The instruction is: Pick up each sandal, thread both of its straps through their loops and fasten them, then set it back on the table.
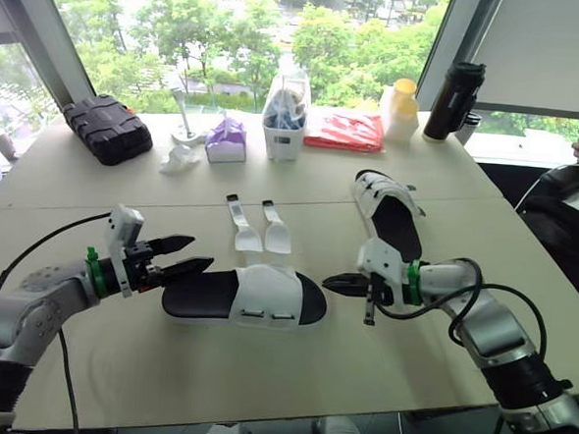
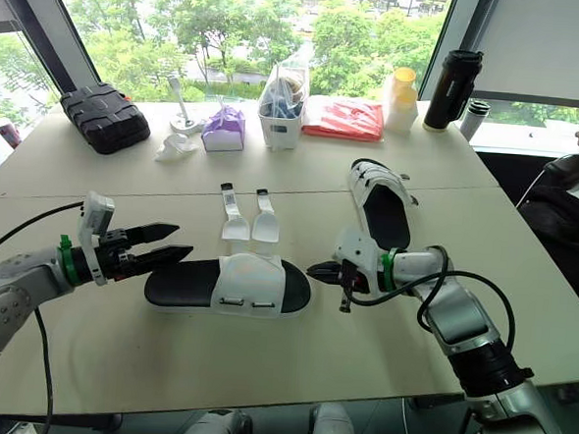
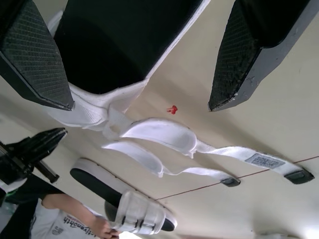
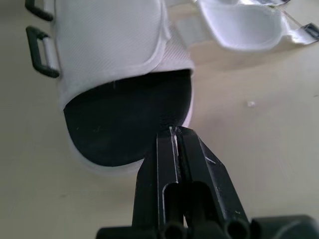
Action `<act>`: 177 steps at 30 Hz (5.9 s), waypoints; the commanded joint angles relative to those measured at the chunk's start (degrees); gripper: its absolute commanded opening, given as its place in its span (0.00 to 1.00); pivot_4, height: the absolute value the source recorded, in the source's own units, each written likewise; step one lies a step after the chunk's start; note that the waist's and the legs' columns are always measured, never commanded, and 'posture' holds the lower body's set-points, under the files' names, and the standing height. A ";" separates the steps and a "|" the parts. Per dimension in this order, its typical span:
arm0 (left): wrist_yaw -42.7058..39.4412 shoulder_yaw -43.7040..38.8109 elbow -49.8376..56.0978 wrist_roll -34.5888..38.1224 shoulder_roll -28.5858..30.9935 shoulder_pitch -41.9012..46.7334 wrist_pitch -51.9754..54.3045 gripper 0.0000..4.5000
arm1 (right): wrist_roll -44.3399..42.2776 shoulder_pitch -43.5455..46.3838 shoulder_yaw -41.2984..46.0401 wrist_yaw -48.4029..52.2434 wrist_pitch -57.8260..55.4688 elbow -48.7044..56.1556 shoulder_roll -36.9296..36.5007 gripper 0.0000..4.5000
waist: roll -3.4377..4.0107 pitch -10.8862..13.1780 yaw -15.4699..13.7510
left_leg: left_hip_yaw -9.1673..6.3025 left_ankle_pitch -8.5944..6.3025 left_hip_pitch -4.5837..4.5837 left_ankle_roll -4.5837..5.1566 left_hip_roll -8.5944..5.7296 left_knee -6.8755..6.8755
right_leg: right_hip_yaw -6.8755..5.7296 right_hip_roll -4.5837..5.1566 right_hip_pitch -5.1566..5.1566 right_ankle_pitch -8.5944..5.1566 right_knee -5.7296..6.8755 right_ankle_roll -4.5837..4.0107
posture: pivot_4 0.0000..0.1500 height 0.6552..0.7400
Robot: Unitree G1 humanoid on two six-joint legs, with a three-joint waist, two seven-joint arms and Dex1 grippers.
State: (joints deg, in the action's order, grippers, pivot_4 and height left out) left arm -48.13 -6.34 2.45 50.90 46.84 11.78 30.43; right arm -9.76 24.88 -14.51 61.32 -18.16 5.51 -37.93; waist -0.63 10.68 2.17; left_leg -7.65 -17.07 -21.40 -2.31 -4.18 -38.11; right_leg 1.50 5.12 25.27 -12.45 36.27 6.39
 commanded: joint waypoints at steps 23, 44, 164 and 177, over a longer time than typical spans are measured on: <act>15.57 -9.08 -37.70 -2.01 -26.14 30.65 22.46 1.00 | 7.40 3.10 -8.92 3.10 14.16 -6.95 8.04 0.01 | -0.17 -0.10 -1.11 | 0.00 0.29 0.09 -0.52 -0.11 -0.01 | -0.05 -0.10 -0.08 0.11 -0.02 -0.13 | 1.00 1.00; 17.05 -17.50 -67.72 -13.22 -30.17 43.69 1.58 0.35 | 8.65 2.74 -8.45 3.39 15.26 -7.02 8.37 0.00 | -0.22 -0.15 -0.97 | 0.01 0.31 0.34 -0.56 -0.12 0.01 | -0.07 -0.10 -0.32 0.11 -0.02 -0.13 | 1.00 1.00; -4.38 -0.51 3.17 15.60 -5.51 4.75 26.48 0.01 | 11.53 6.98 -8.99 5.28 22.45 -16.62 9.10 0.00 | -0.09 -0.11 -1.18 | -0.04 0.17 1.07 -0.34 0.17 0.90 | -0.04 -0.33 -0.92 0.03 -0.71 -0.20 | 1.00 1.00; -15.60 9.20 -4.68 4.43 -12.06 13.62 25.88 0.01 | 11.67 6.83 -8.71 4.69 21.83 -15.78 8.89 0.00 | -0.12 -0.10 -1.09 | -0.04 0.22 1.04 -0.41 0.15 0.94 | -0.04 -0.35 -0.90 0.05 -0.78 -0.21 | 1.00 1.00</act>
State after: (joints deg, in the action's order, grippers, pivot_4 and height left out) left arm -61.40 2.48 -3.19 56.50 34.11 24.51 56.91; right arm 0.33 31.93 -23.38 66.87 4.47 -10.09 -28.35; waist -0.75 10.59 1.07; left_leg -7.69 -16.85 -20.36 -2.72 -4.03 -37.17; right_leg 1.46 4.77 24.37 -12.40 35.49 6.18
